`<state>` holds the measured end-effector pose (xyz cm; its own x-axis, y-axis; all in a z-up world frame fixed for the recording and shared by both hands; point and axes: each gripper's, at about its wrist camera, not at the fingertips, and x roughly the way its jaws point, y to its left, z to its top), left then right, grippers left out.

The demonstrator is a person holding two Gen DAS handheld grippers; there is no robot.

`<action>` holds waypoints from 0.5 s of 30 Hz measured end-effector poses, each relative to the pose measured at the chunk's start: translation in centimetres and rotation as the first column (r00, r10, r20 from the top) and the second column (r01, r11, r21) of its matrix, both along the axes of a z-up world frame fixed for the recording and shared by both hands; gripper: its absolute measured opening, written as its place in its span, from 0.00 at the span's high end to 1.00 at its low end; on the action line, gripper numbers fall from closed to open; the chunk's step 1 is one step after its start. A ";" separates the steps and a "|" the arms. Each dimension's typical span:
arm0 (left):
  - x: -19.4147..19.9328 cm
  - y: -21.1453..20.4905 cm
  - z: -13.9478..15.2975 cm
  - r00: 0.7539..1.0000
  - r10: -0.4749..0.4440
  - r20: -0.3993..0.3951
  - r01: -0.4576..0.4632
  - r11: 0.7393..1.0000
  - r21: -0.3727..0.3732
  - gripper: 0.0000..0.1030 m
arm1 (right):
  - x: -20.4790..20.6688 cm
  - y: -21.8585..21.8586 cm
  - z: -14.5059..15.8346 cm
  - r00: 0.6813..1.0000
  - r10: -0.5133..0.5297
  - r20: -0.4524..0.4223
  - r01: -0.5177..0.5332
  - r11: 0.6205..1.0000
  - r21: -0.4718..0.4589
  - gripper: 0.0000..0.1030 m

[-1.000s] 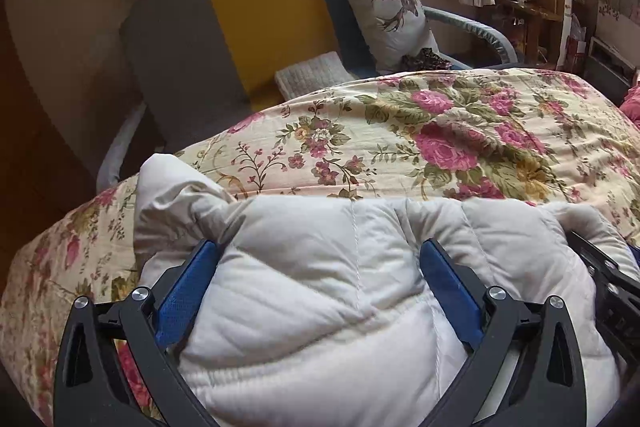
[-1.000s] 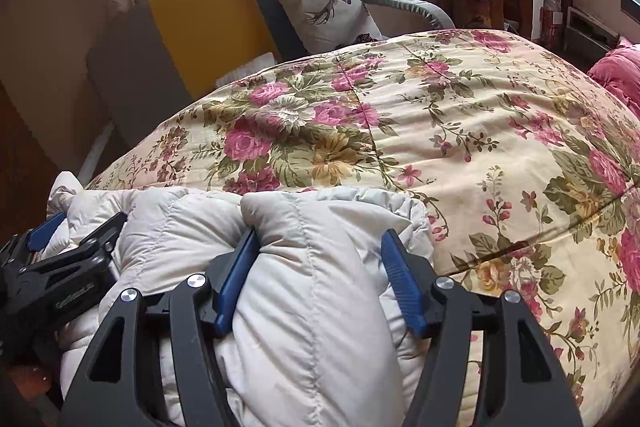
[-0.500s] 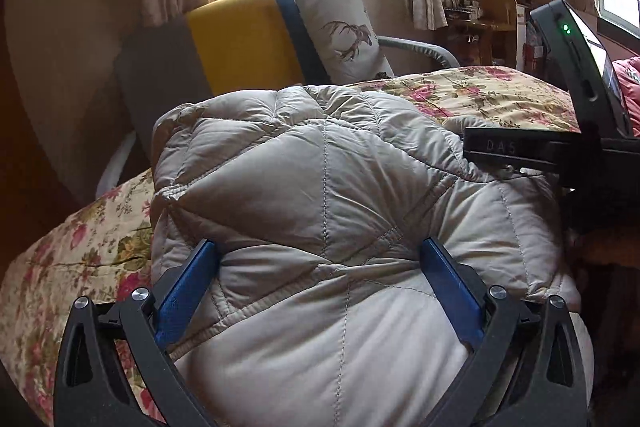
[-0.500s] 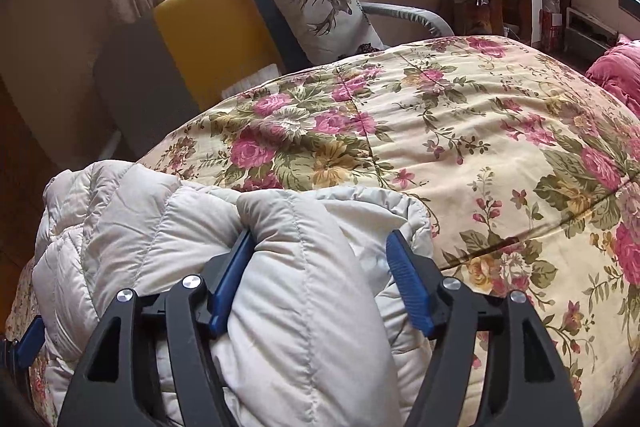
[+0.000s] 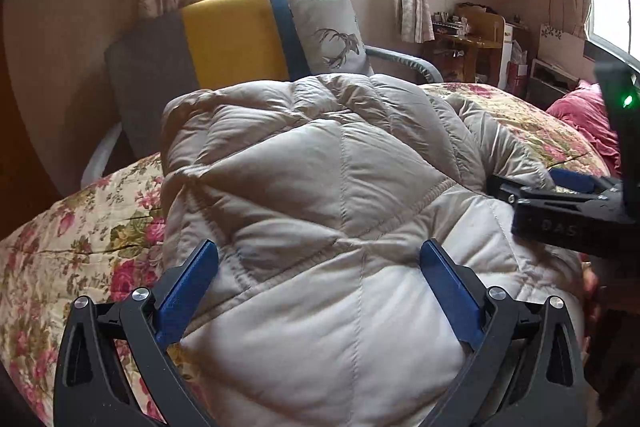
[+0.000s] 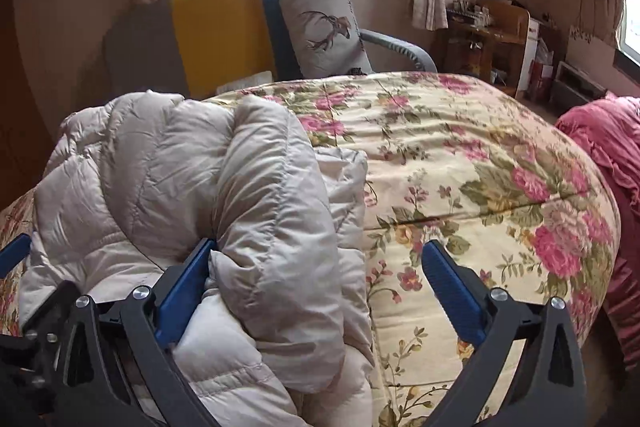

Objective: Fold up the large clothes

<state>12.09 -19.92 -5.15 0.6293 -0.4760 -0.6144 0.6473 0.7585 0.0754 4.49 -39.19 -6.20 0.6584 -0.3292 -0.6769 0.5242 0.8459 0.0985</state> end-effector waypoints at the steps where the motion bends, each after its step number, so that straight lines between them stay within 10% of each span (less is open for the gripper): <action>1: -0.1 0.6 0.2 1.000 0.013 -0.003 -0.013 1.000 -0.015 0.03 | -0.1 -0.2 -0.5 1.000 -0.002 0.006 0.002 1.000 -0.002 0.03; 15: 1.2 8.3 -2.0 0.922 -0.068 -0.382 -0.051 0.954 -0.294 0.03 | -4.1 -1.6 1.0 0.990 0.119 0.078 -0.137 0.942 0.306 0.02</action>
<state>13.27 -11.59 -7.18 0.3685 -0.6759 -0.6383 0.5867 0.7017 -0.4043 0.41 -40.78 -5.20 0.7217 -0.0201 -0.6919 0.3996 0.8283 0.3928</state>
